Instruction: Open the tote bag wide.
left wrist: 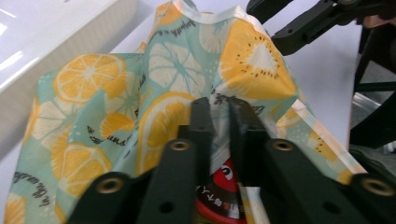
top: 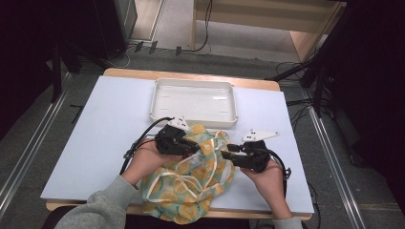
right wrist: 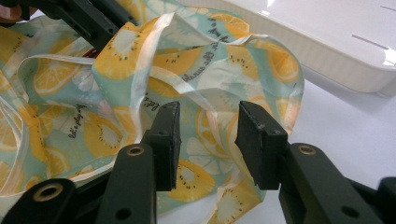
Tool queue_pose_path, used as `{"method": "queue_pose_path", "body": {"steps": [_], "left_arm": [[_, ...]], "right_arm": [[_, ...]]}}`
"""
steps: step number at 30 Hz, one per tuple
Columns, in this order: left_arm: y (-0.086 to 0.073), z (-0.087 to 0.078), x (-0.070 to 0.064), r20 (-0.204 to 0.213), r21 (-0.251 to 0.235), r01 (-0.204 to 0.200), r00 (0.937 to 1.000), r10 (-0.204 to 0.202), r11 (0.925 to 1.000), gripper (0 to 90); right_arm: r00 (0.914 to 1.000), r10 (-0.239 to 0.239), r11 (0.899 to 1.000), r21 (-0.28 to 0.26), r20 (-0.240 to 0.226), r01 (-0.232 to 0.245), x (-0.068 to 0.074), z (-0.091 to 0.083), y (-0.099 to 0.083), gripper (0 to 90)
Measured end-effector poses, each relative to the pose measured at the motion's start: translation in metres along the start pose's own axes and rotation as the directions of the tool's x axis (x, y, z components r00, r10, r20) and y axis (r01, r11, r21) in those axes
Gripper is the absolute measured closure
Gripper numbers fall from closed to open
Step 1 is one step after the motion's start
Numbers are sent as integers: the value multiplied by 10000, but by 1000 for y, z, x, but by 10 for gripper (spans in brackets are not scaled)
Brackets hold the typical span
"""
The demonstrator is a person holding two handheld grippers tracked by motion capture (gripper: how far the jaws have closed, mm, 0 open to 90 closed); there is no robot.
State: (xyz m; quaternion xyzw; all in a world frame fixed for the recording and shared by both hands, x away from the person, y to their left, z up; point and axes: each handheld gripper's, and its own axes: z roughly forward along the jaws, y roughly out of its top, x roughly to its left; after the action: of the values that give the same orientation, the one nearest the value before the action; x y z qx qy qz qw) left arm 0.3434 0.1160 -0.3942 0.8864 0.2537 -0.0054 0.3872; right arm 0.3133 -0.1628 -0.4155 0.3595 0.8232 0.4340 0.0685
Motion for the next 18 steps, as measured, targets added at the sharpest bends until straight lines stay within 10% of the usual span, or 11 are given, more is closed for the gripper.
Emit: {"method": "queue_pose_path", "body": {"steps": [18], "left_arm": [[-3,-27,6,127,-749,471,9988,-463,9961,900]], "right_arm": [[9999,-110,9999,-112,-58,110,-1,4,10,485]]}}
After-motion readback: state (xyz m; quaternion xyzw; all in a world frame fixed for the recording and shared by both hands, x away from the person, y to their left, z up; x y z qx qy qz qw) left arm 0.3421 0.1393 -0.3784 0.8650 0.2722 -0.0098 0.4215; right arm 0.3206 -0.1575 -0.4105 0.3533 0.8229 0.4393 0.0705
